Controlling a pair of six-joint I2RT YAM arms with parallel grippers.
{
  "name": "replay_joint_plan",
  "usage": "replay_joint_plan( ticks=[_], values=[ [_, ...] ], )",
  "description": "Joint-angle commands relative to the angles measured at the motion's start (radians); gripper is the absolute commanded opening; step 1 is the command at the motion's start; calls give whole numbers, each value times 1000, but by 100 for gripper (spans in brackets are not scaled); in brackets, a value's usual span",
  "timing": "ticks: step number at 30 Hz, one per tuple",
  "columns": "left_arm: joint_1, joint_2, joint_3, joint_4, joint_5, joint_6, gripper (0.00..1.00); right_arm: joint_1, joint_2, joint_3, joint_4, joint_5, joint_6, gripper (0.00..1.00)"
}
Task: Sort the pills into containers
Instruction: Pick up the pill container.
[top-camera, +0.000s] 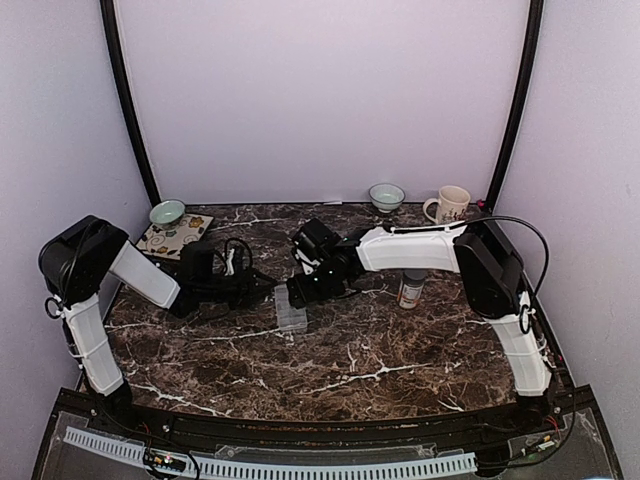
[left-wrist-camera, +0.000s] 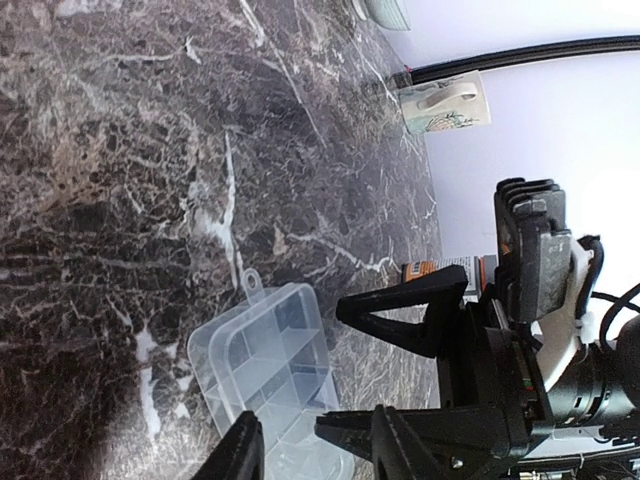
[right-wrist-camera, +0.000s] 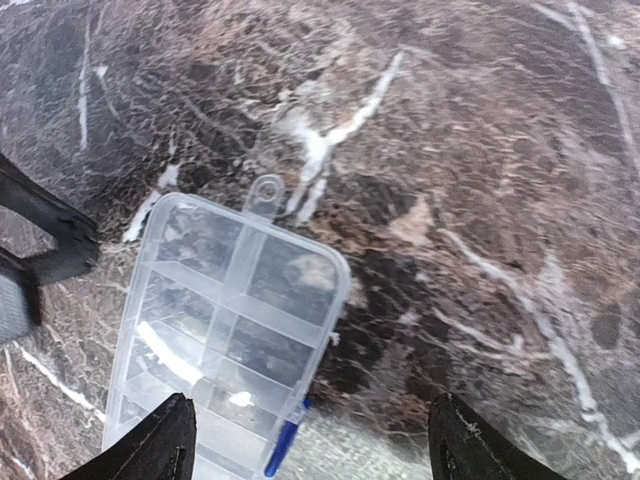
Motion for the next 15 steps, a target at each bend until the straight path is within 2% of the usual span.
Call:
replay_joint_plan(
  ticks=[1,15],
  values=[
    [1,-78,-28,-3,-54,40,40,47,-68,-7,-37,133,49,81],
    [1,-182,-100,-68,-117,78,43,143,-38,26,-63,203,209,84]
  ],
)
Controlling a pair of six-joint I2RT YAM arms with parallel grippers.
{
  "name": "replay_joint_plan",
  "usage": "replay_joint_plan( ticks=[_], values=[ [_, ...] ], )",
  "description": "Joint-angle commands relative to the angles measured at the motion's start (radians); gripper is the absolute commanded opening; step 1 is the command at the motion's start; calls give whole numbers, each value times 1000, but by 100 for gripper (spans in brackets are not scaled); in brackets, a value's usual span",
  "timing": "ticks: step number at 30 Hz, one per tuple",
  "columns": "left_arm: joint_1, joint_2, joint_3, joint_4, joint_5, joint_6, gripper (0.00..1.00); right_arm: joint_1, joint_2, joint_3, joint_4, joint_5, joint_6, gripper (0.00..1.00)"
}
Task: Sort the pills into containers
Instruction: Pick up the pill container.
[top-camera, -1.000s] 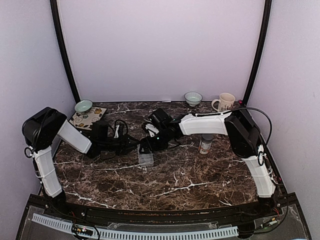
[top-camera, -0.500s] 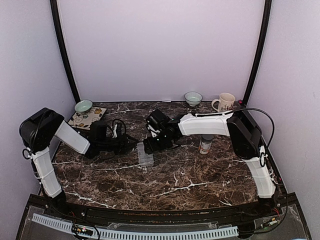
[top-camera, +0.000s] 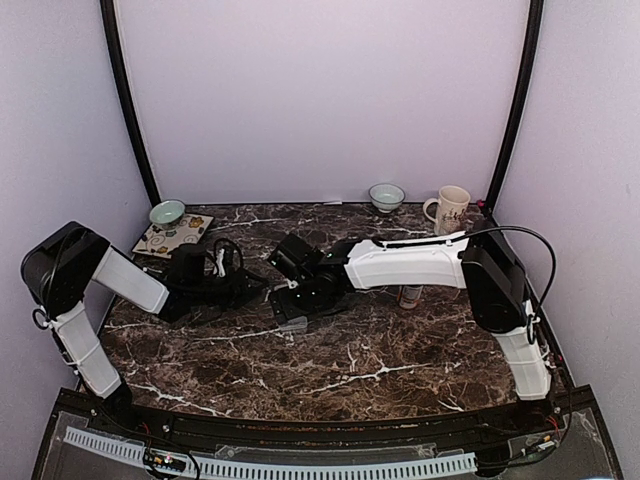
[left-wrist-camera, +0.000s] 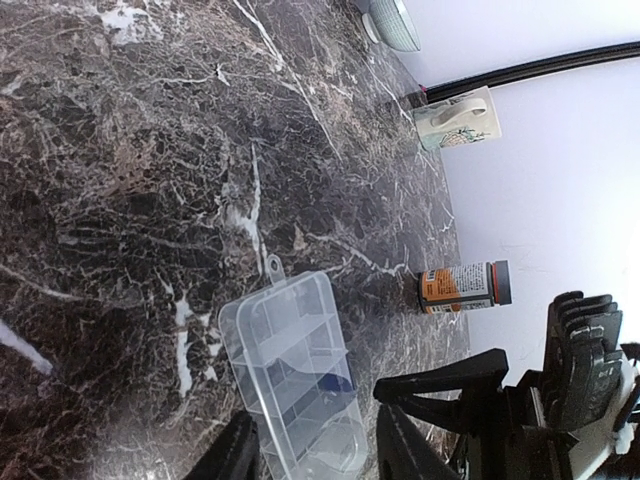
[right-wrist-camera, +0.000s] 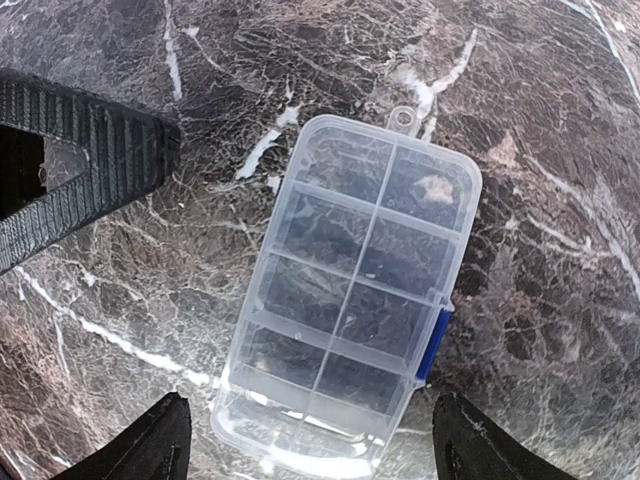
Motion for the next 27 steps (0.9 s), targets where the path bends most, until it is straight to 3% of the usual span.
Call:
replay_joint_plan(
  ticks=[1,19,27],
  values=[
    [1,-63,-15,-37,-19,42,43,8,16,37,-24,50,73,85],
    [2,-71,-18,-36,-18,54,43,17,113,81,-53,38,106,87],
    [1,-51,-20,-14,-12,44,48,17,127,80,-58,21,74,65]
  ],
)
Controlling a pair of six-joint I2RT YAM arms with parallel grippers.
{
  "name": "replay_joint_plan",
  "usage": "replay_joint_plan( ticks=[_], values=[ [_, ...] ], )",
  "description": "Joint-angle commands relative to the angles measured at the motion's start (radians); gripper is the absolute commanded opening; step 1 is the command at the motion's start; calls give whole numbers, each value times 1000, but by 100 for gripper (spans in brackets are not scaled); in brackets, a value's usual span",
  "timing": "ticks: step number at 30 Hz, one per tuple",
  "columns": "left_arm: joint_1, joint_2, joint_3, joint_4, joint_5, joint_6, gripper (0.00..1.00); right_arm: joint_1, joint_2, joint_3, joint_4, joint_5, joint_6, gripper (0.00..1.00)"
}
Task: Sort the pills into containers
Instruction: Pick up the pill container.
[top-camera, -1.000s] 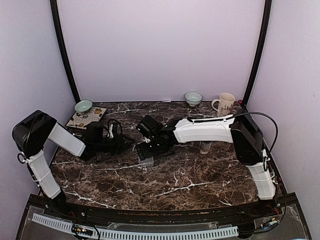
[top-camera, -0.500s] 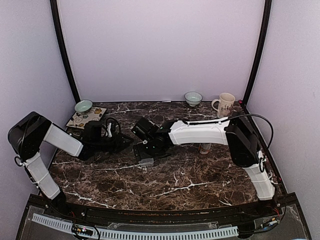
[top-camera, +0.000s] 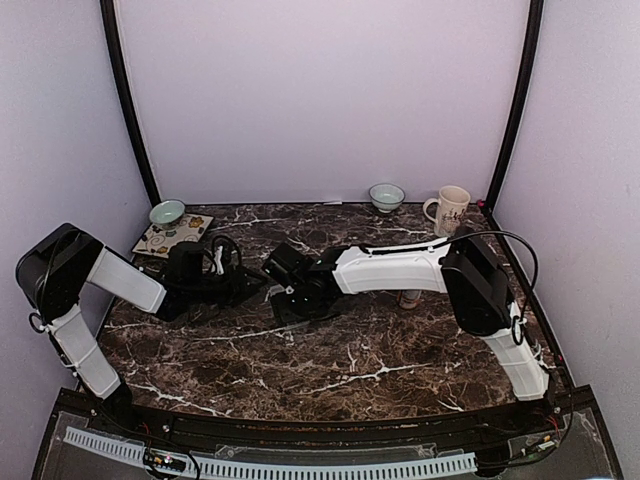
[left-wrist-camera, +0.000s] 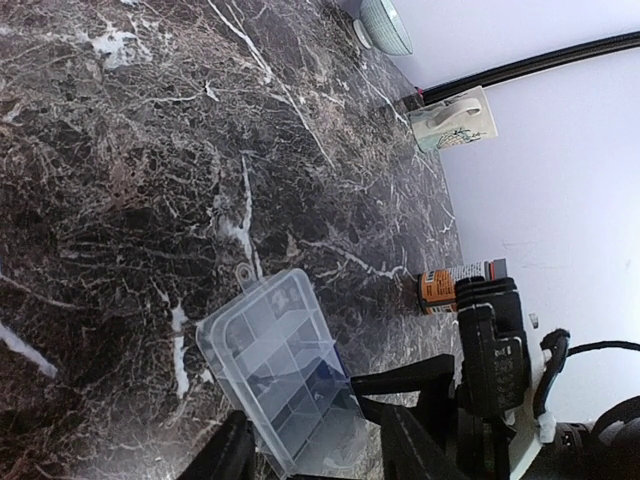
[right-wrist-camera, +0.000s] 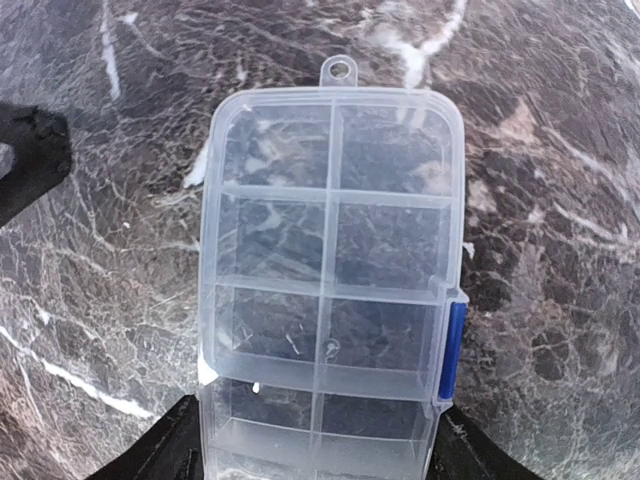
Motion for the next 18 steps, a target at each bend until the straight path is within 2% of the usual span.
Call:
replay_joint_plan(
  ticks=[1,3,10,12,18],
  values=[
    [2,-7,-15,21,7,-2,49,7,16,-10,-12,-2,-18,62],
    [1,6,-10,36,19,-15,52,5,-14,-40,21,-14,-24,56],
    [1,30,-25,92,23,-53,59,-21,-87,-78,57,-56,-32,53],
    [2,33,-22,86,23,-49,77,-28,-100,-79,62,-74,-32,52],
    [1,53,-15,107,23,-59,77,-43,-141,-79,73,-103,-28,52]
  ],
)
